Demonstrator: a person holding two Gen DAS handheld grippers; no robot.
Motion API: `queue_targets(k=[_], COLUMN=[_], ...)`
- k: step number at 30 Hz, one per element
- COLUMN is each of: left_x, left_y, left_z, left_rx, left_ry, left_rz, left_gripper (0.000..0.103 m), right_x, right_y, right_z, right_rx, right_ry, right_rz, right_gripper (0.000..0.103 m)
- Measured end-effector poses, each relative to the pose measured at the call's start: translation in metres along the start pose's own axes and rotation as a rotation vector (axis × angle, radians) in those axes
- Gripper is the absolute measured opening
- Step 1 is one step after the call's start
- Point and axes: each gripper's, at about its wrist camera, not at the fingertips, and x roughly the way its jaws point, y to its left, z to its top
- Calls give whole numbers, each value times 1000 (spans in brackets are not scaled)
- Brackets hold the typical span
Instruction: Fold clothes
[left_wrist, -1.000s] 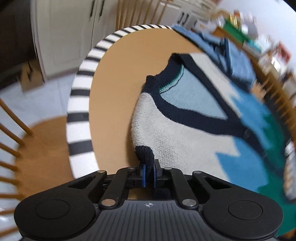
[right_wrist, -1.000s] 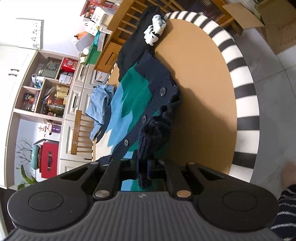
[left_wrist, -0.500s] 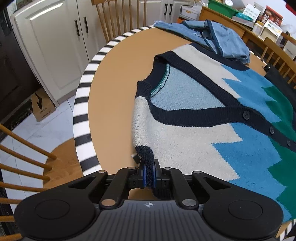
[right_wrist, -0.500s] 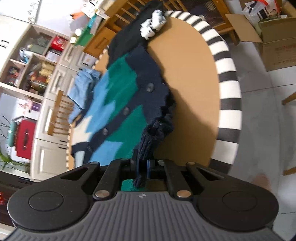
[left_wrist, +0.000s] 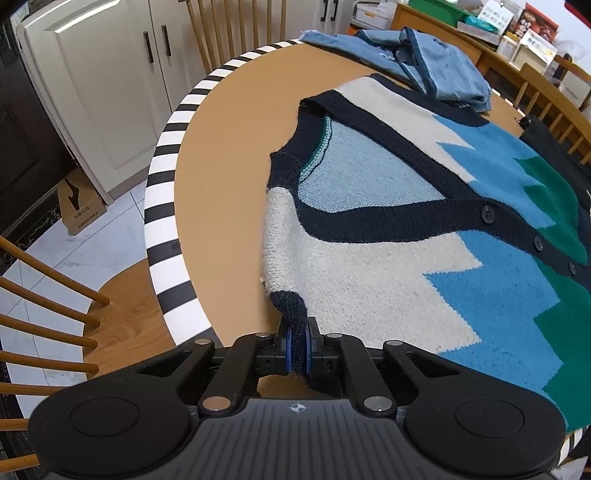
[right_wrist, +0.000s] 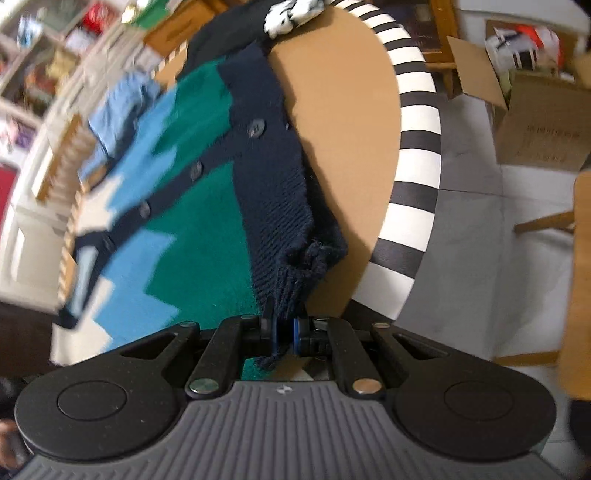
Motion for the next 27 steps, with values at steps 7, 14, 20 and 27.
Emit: queue_targets(k=[7,14,20,27], left_x=[0,-8,-10,-24], left_y=[0,-4,-5,2], left_z=[3,-4,-14,-42], left_rx=[14,3,-14,-46], left_ry=[2,-10,-4,44], left_rz=[-2,-7,-13,-60], left_gripper=[7,7,7,7], right_x=[0,-6,-11,-22], right_y=[18,25,24,10], right_z=[7,9,7,4], right_rx=[-86,-129,-178,-136], right_ry=[39,10,18,47], right_rz=[-73,-37,-31,-20], right_gripper=[8,8,7,7])
